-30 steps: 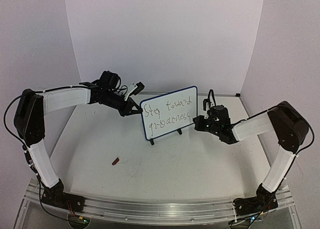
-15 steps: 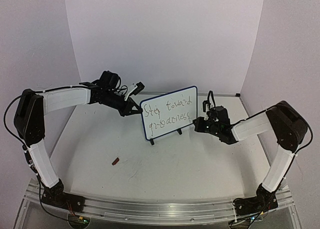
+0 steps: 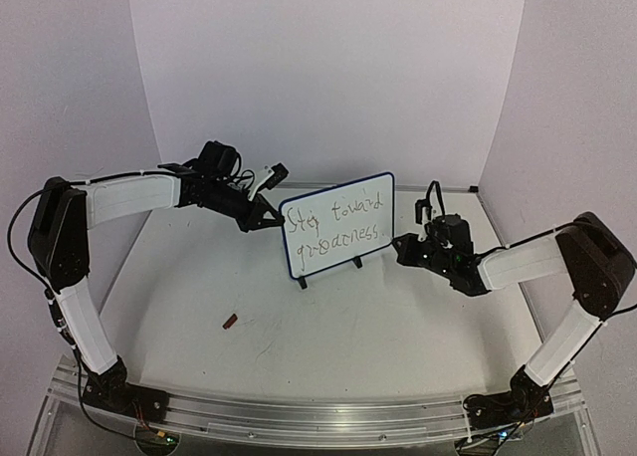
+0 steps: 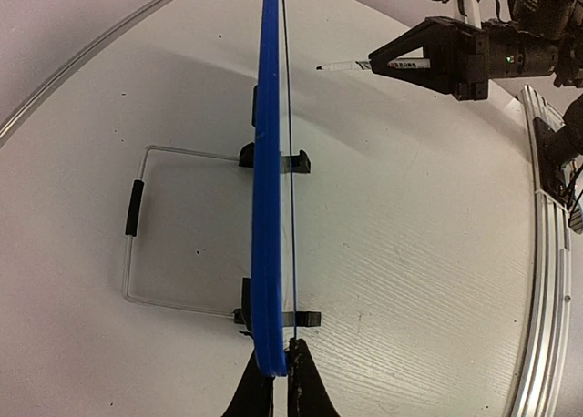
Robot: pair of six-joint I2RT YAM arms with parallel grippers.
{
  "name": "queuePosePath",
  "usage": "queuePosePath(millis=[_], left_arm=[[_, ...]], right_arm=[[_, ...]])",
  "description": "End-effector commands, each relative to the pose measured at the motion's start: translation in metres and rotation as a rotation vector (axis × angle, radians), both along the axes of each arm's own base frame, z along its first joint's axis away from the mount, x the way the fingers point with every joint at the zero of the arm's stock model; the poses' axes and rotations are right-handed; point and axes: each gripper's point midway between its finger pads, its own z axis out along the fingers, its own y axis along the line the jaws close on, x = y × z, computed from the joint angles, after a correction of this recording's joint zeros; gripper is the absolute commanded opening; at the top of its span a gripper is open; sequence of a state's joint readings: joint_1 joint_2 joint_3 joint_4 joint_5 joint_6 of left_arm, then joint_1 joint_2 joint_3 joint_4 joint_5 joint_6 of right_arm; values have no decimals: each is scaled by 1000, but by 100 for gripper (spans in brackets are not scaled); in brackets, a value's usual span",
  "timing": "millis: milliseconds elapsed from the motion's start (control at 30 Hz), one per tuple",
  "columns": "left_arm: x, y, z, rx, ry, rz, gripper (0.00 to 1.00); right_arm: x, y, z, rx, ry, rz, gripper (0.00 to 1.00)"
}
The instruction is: Write a sentence on the whiteboard
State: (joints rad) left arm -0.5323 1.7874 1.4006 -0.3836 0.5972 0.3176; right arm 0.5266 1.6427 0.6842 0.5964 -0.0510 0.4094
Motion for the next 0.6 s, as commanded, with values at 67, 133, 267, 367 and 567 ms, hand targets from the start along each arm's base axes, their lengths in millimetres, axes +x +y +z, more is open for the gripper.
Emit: queuePosePath(millis=[67,133,267,367,567], left_arm=[[-5,16,-48,151,71,21,0],[-6,16,-47,152,72,22,0],[-6,16,-47,151,71,21,0],[-6,16,-47,152,72,21,0],[-6,16,-47,151,71,21,0]], right_arm=[[12,2,2,1,-15,-25,0],[15,3,-2,-5,-15,-25,0],[20,4,-6,-13,-16,-28,0],[23,3,-7,-12,-20,-34,0],[28,2,-10,-8,-23,-38,0]])
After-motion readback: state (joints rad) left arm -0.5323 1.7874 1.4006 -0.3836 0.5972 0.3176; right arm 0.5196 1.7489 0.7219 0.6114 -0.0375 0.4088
